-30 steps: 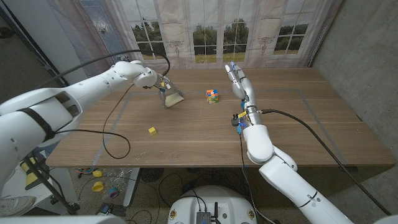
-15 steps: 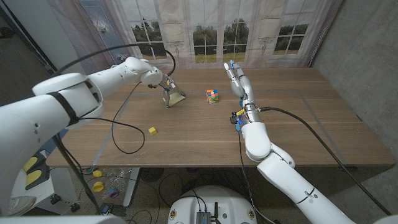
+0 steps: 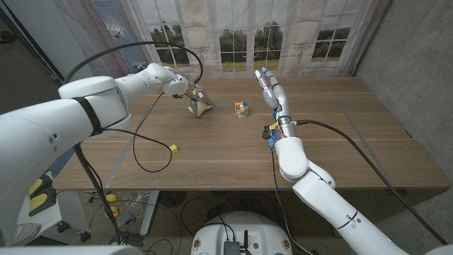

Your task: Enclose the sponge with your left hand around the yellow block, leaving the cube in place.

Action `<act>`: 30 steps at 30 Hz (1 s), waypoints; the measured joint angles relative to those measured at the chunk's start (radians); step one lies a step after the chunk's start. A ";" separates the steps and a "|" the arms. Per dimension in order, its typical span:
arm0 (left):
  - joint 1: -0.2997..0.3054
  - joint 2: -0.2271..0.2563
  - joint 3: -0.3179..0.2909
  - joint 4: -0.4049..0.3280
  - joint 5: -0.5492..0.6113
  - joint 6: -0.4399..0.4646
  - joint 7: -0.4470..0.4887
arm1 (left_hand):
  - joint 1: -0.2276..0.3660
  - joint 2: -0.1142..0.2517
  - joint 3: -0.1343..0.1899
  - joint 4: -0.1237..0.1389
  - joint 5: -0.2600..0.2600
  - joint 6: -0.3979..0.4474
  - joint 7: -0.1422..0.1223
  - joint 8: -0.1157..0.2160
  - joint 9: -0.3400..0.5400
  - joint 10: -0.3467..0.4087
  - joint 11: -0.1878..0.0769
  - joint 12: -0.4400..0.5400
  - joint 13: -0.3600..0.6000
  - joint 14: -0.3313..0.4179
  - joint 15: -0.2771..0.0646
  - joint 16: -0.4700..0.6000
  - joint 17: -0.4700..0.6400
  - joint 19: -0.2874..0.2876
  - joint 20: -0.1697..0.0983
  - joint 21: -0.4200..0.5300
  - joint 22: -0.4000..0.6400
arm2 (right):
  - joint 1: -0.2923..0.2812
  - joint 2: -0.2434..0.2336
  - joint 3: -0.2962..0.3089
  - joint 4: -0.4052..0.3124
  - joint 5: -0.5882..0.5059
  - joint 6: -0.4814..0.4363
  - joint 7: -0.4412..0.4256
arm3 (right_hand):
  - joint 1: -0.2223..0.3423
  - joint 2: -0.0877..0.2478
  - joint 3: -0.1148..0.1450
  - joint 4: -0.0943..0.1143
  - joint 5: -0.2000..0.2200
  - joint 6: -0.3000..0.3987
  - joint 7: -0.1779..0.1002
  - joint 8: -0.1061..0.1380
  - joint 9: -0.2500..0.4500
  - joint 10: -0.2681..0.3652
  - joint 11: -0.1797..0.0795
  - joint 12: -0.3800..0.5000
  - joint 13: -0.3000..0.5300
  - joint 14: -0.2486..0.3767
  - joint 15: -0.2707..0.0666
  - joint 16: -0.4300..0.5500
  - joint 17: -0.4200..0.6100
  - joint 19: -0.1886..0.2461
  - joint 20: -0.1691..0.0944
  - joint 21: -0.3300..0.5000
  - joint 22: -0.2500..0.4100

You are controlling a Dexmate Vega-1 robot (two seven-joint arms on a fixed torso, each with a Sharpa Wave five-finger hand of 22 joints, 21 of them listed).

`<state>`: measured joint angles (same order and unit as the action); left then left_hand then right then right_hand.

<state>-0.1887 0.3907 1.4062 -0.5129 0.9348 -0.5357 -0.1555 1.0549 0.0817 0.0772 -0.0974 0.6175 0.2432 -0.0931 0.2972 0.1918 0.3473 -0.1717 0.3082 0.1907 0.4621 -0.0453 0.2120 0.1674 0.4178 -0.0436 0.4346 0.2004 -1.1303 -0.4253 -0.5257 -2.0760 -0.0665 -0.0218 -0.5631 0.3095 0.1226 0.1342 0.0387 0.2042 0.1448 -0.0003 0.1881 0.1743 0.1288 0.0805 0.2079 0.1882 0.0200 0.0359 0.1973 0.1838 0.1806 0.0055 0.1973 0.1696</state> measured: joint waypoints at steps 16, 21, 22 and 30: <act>0.061 0.171 -0.071 -0.266 -0.052 0.075 -0.026 | 0.003 0.003 -0.010 -0.002 -0.124 0.067 -0.017 -0.020 0.005 0.036 0.002 -0.024 0.000 0.043 -0.001 -0.027 -0.002 -0.001 0.000 0.005 -0.005 | -0.002 -0.013 0.009 0.011 0.013 0.024 0.005 | 0.000 0.000 0.000 0.000 0.000 0.005 -0.005 0.000 0.000 0.007 0.000 0.000 0.000 0.012 0.005 0.000 0.000 0.005 0.006 0.000 0.000; 0.099 0.229 -0.130 -0.391 -0.053 0.123 -0.048 | 0.003 0.003 -0.010 -0.002 -0.132 0.079 -0.030 -0.024 0.004 0.036 0.002 -0.027 0.000 0.043 -0.001 -0.027 -0.002 -0.004 0.002 0.006 -0.005 | -0.006 -0.019 0.015 0.018 0.024 0.040 0.011 | 0.000 0.000 0.000 0.000 0.000 0.011 -0.011 0.000 0.000 0.007 0.000 0.000 0.000 0.012 0.005 0.000 0.000 0.005 0.006 0.000 0.000; 0.108 0.241 -0.146 -0.419 -0.053 0.135 -0.053 | 0.003 0.003 -0.010 -0.002 -0.133 0.080 -0.030 -0.024 0.003 0.036 0.002 -0.027 0.000 0.043 -0.001 -0.027 -0.002 -0.004 0.002 0.006 -0.005 | -0.007 -0.020 0.017 0.020 0.028 0.046 0.014 | 0.000 0.000 0.000 0.000 0.000 0.011 -0.011 0.000 0.000 0.007 0.000 0.000 0.000 0.012 0.005 0.000 0.000 0.005 0.006 0.000 0.000; 0.179 0.308 -0.244 -0.592 -0.053 0.206 -0.105 | 0.002 0.016 -0.007 0.001 -0.140 0.085 -0.035 -0.027 0.003 0.039 0.006 -0.027 0.000 0.044 -0.001 -0.027 -0.002 -0.004 0.002 0.006 -0.005 | -0.013 -0.037 0.040 0.041 0.070 0.094 0.042 | 0.000 0.000 0.004 -0.004 0.000 0.011 -0.011 0.000 0.000 0.009 -0.002 0.000 0.000 0.012 0.005 0.000 0.000 0.011 0.000 0.000 0.000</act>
<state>-0.0092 0.6984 1.1619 -1.1048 0.8823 -0.3297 -0.2602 1.0572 0.0972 0.0698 -0.0964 0.4774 0.3280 -0.1280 0.2697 0.1951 0.3867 -0.1658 0.2809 0.1906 0.5057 -0.0462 0.1849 0.1657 0.4138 -0.0412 0.4401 0.1953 -1.1428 -0.4627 -0.4859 -2.0354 0.0039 0.0722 -0.5208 0.3096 0.1226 0.1385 0.0344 0.2042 0.1555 -0.0110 0.1881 0.1743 0.1378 0.0785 0.2079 0.1882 0.0322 0.0410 0.1973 0.1838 0.1916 0.0054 0.1973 0.1696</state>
